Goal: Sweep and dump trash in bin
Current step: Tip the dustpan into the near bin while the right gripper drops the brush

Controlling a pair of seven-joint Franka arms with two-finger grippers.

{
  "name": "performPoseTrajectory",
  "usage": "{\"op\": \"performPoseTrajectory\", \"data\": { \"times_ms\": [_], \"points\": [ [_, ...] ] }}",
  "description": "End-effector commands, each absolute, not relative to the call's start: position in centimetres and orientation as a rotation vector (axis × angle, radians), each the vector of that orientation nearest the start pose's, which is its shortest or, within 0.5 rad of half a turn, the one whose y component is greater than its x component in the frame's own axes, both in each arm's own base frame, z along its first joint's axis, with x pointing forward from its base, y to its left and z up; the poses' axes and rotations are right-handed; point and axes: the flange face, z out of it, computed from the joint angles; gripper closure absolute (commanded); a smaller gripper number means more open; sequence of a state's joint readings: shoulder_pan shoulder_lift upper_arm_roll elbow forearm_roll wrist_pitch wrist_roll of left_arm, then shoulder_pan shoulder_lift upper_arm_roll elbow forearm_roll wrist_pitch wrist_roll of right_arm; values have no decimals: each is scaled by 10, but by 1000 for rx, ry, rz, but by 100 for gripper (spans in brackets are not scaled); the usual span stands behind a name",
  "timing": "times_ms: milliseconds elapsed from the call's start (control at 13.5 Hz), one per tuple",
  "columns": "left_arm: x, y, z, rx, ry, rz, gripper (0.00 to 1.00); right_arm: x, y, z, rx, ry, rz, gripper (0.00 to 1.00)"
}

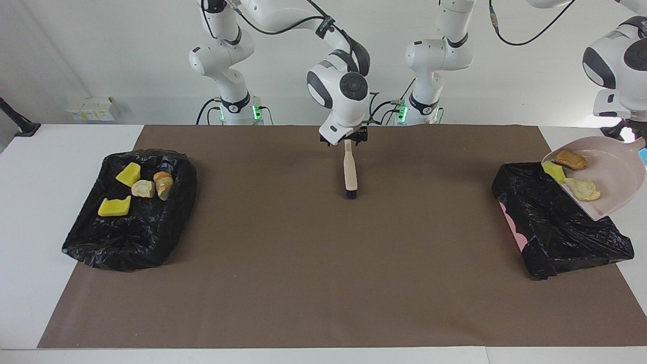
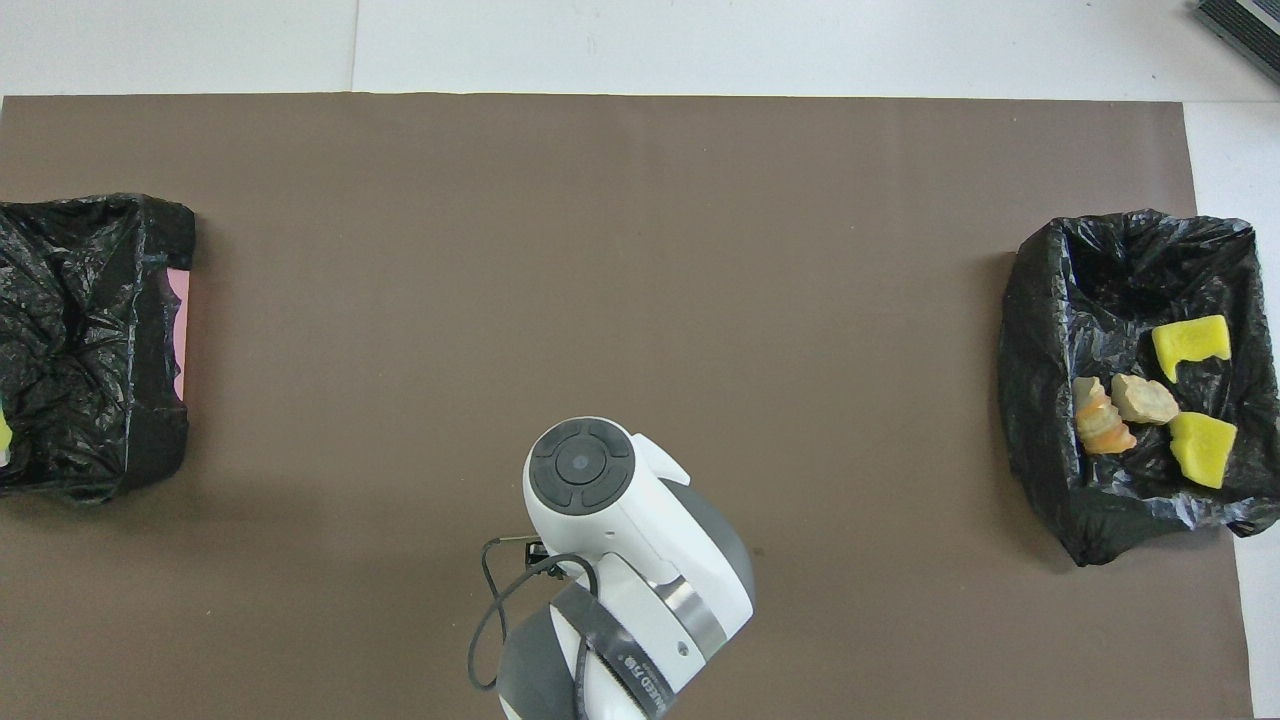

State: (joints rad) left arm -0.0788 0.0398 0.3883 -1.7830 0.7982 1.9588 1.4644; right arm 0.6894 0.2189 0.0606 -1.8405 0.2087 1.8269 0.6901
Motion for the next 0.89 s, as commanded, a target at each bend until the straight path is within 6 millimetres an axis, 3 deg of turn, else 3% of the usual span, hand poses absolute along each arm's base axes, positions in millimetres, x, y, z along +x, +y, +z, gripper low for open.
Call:
{"op": "performPoseTrajectory", "data": {
  "times_ms": [0,371,520,817],
  "points": [
    [554,204,572,-1824,1562,753,100,438,372,443,-3083,-41,446,0],
    [545,176,601,-1816,1543,764,100,493,296,503,-3090,-167,294,0],
    [540,159,593,-1943,1556,723,100,510,268,520,-3088,-255,232,0],
    [526,122,567,-2381,1456,448,100,536,198,551,-3074,-417,117,0]
  ]
}}
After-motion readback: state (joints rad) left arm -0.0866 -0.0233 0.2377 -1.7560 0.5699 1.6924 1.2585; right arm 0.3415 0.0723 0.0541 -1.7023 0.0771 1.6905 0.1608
